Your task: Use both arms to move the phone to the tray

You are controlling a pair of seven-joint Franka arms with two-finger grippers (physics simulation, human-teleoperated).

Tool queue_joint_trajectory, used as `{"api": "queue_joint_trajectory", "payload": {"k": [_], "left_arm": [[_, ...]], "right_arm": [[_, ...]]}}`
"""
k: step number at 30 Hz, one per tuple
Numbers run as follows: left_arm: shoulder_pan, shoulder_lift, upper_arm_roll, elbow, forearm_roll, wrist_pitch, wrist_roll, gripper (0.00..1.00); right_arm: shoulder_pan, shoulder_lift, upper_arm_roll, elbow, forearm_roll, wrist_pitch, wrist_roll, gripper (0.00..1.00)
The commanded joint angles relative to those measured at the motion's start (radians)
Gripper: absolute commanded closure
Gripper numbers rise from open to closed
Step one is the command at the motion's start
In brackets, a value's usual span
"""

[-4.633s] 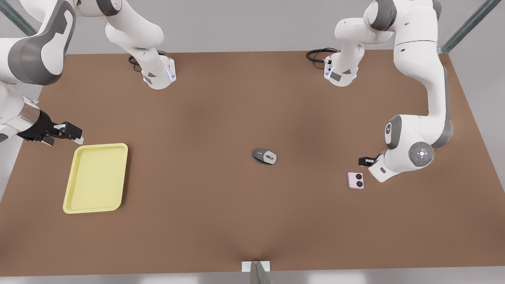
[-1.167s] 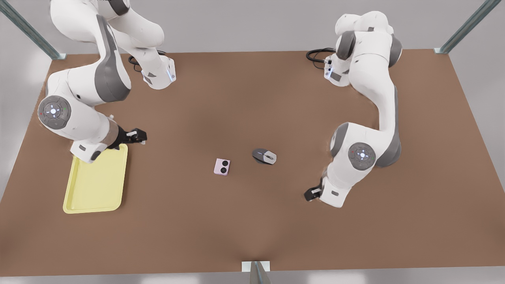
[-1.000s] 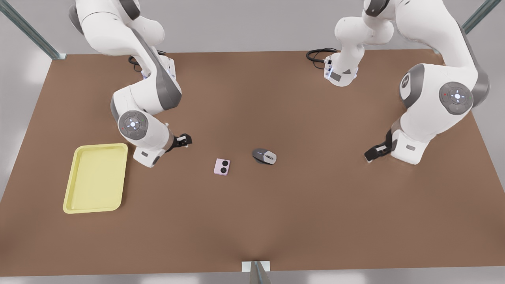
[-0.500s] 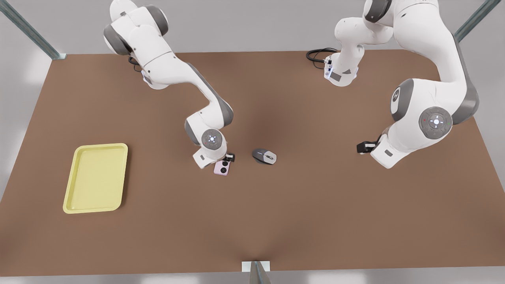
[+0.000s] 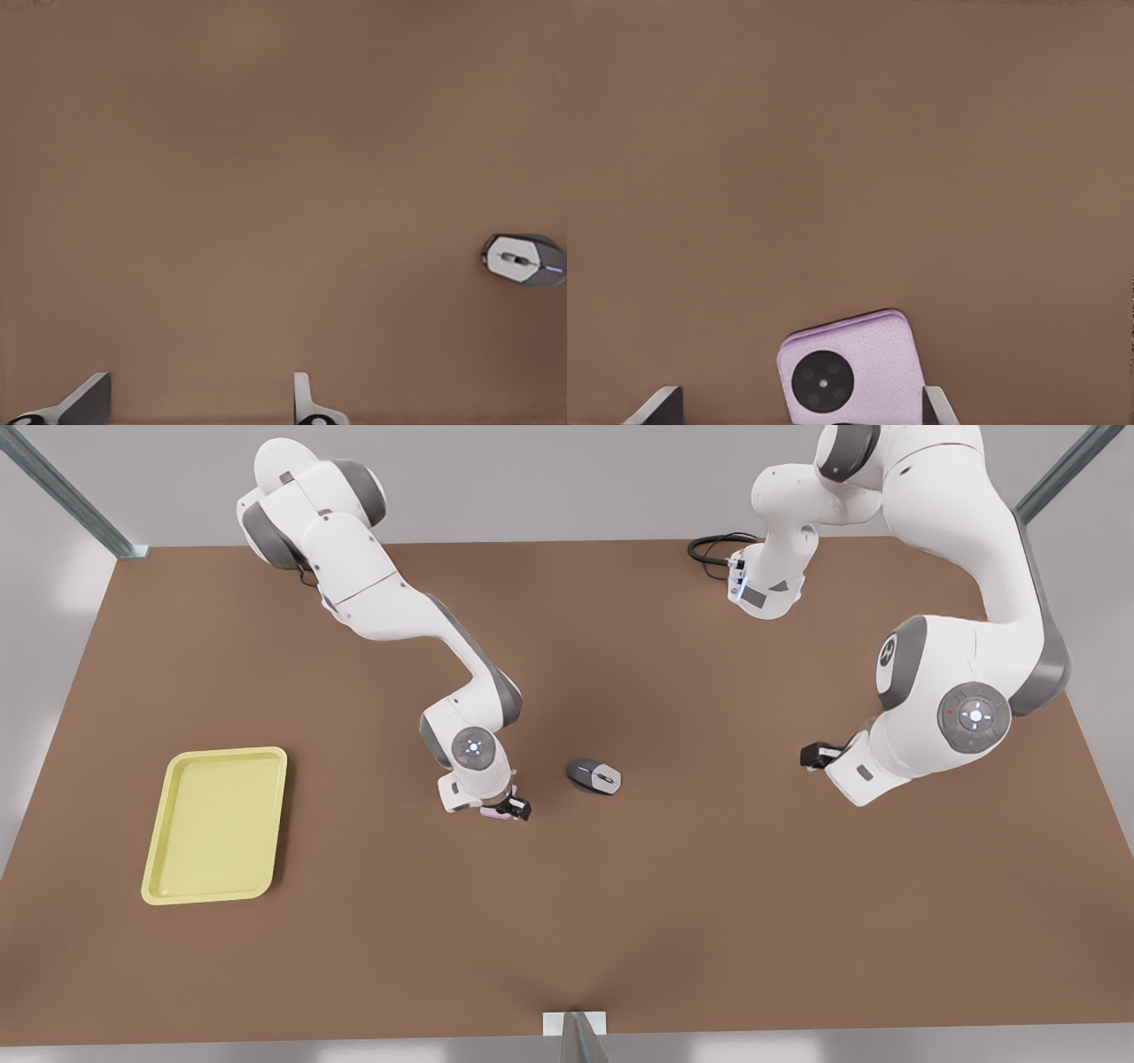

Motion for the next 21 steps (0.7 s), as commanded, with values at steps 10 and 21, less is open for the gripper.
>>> {"api": "queue_joint_trajectory", "payload": {"k": [10, 21], "left_arm": [[0.009, 0.024, 0.004, 0.000, 0.002, -0.005, 0.102, 0.00], [0.009, 0.030, 0.004, 0.000, 0.002, -0.002, 0.102, 0.00]], "right_arm": [[-0.022, -0.025, 0.055, -0.125, -0.083, 0.018, -0.272, 0.00], [-0.052, 0.024, 0.093, -0.084, -0.083, 0.024, -0.254, 0.00]]}}
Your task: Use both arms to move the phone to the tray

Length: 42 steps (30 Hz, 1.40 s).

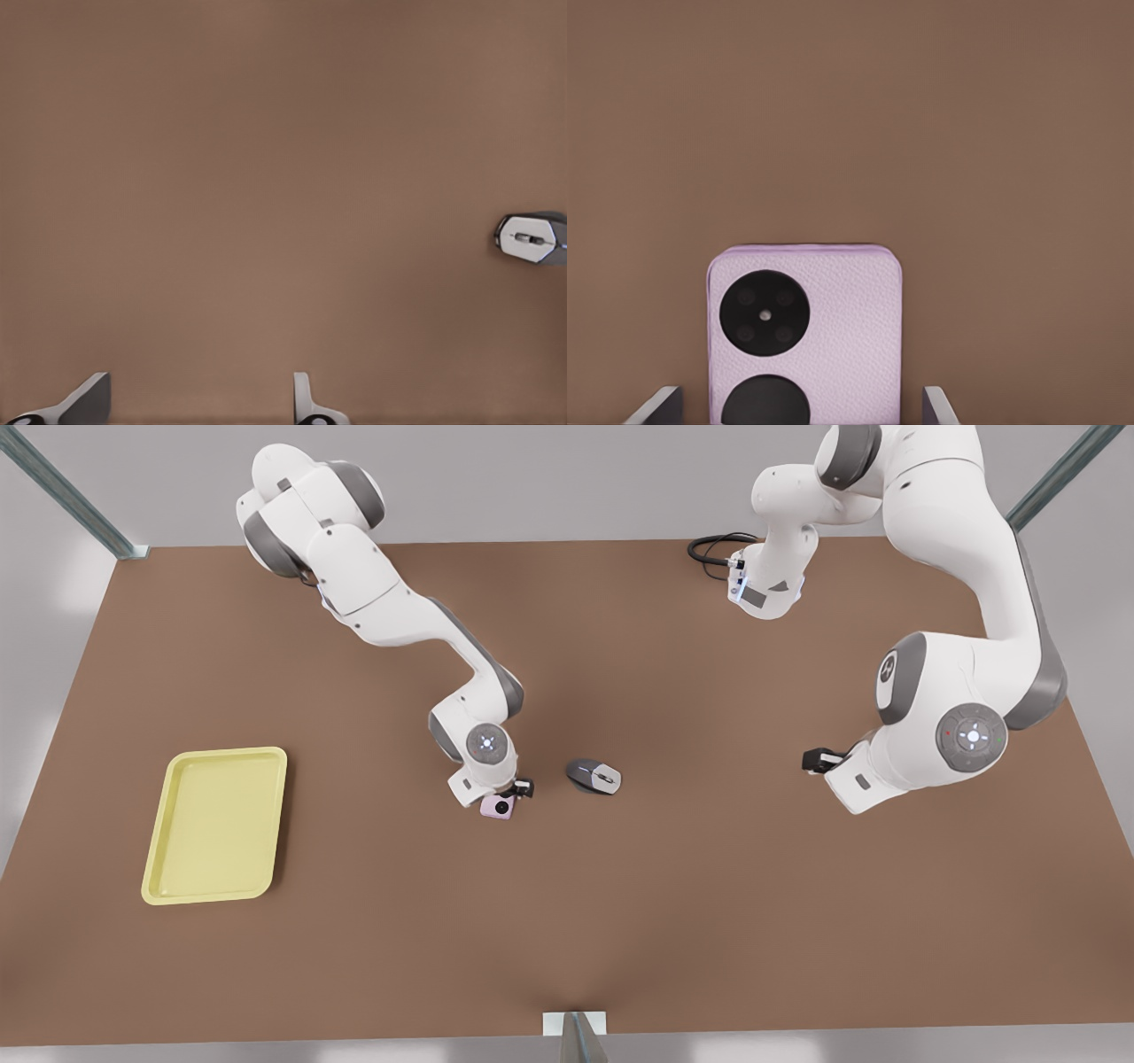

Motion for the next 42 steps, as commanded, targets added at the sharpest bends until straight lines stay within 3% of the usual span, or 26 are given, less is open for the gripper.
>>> {"api": "queue_joint_trajectory", "payload": {"k": [1, 7, 8, 9, 14, 23, 42], "left_arm": [[0.000, 0.001, 0.000, 0.000, -0.001, 0.001, 0.031, 0.00], [0.000, 0.007, 0.000, 0.000, -0.001, 0.001, 0.031, 0.00], [0.000, 0.007, 0.000, 0.000, -0.001, 0.001, 0.031, 0.00], [0.000, 0.007, 0.000, 0.000, -0.001, 0.001, 0.031, 0.00], [0.000, 0.006, 0.000, 0.000, -0.001, -0.001, 0.031, 0.00], [0.000, 0.003, 0.000, 0.000, -0.001, -0.004, 0.031, 0.00], [-0.008, -0.005, -0.011, 0.000, -0.004, -0.007, -0.012, 0.00]], "right_arm": [[-0.003, -0.004, 0.002, -0.006, -0.001, 0.012, -0.087, 0.00], [-0.003, 0.013, 0.002, -0.013, 0.004, 0.040, -0.086, 0.02], [-0.003, 0.015, 0.002, -0.012, 0.004, 0.040, -0.087, 0.12], [-0.004, 0.013, 0.002, -0.009, 0.006, 0.035, -0.090, 0.15], [-0.004, 0.012, 0.002, -0.006, 0.009, 0.028, -0.090, 0.24], [-0.036, -0.040, 0.002, -0.013, 0.009, 0.006, -0.119, 0.25], [-0.697, -0.336, 0.003, -0.363, -0.002, -0.027, -1.161, 0.24]]}}
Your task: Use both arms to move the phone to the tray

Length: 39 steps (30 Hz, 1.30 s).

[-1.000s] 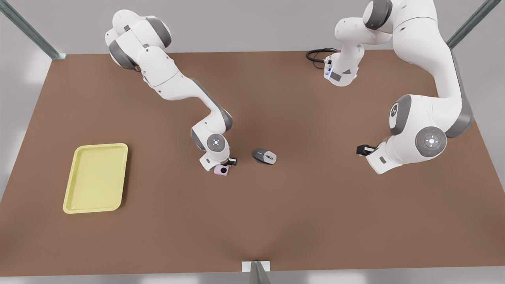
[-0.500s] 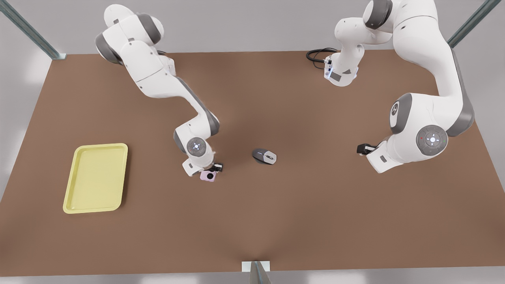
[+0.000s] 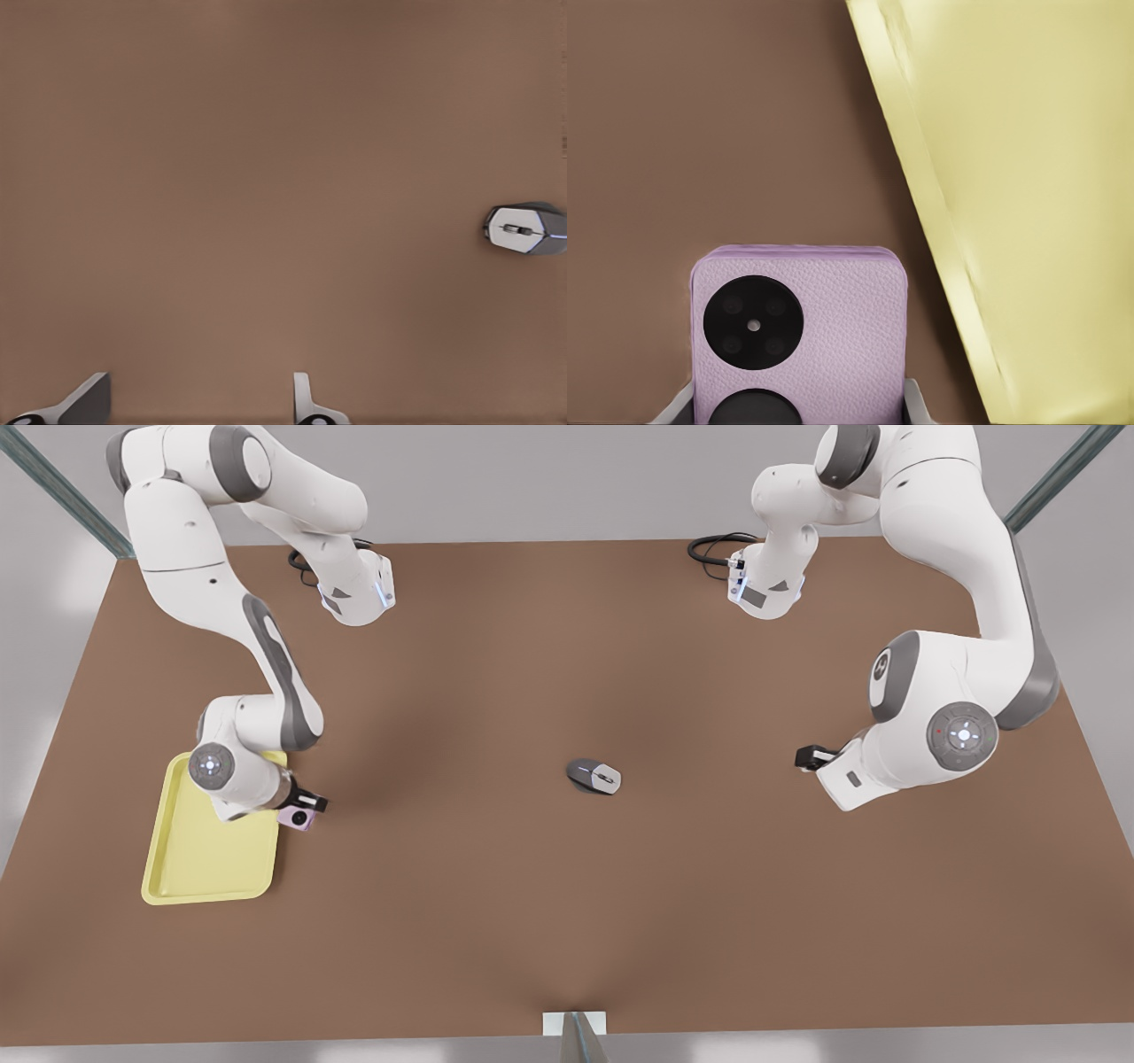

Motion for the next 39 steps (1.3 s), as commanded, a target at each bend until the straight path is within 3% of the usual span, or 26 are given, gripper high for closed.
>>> {"api": "queue_joint_trajectory", "payload": {"k": [1, 7, 14, 15, 16, 17, 22, 26, 27, 29, 30, 39], "left_arm": [[-0.001, -0.002, 0.000, 0.000, 0.001, -0.001, -0.021, 0.00], [-0.001, 0.000, 0.000, 0.000, 0.000, -0.001, -0.021, 0.00], [-0.004, 0.000, 0.000, -0.001, 0.000, -0.001, -0.023, 0.00], [-0.004, 0.001, 0.000, 0.000, 0.000, -0.001, -0.023, 0.00], [-0.004, 0.001, 0.000, 0.000, 0.000, -0.001, -0.023, 0.00], [-0.004, 0.001, 0.000, 0.000, 0.000, -0.001, -0.023, 0.00], [-0.004, 0.000, 0.000, 0.000, 0.000, -0.001, -0.023, 0.00], [-0.004, -0.013, 0.000, 0.022, 0.012, 0.007, -0.067, 0.00], [-0.004, -0.014, 0.001, 0.034, 0.013, 0.007, -0.118, 0.00], [-0.004, -0.011, 0.003, 0.062, 0.013, 0.027, -0.196, 0.00], [-0.004, 0.000, 0.001, 0.089, 0.010, 0.028, -0.244, 0.00], [-0.002, 0.015, 0.009, 0.096, 0.013, 0.082, -0.242, 0.00]], "right_arm": [[-0.043, -0.014, -0.001, -0.019, -0.009, 0.001, -0.647, 0.25], [-0.211, 0.006, 0.004, -0.030, -0.104, 0.008, -0.804, 0.24], [-0.277, 0.050, 0.004, -0.021, -0.167, 0.056, -0.859, 0.24], [-0.277, 0.050, 0.004, -0.021, -0.167, 0.059, -0.859, 0.22], [-0.277, 0.053, 0.004, -0.021, -0.167, 0.061, -0.857, 0.08], [-0.279, 0.058, 0.004, -0.021, -0.167, 0.064, -0.857, 0.00], [-0.279, 0.015, 0.007, -0.019, -0.167, 0.045, -0.853, 0.00], [-0.147, -0.183, 0.045, 0.073, -0.138, -0.269, -0.564, 0.00], [-0.052, -0.227, 0.030, 0.171, -0.062, -0.444, -0.491, 0.00], [0.173, -0.247, -0.108, 0.427, 0.028, -0.702, -0.408, 0.00], [0.174, -0.231, -0.105, 0.551, 0.028, -0.758, -0.416, 0.00], [0.101, -0.241, -0.067, 0.670, 0.051, -0.831, -0.408, 0.00]]}}
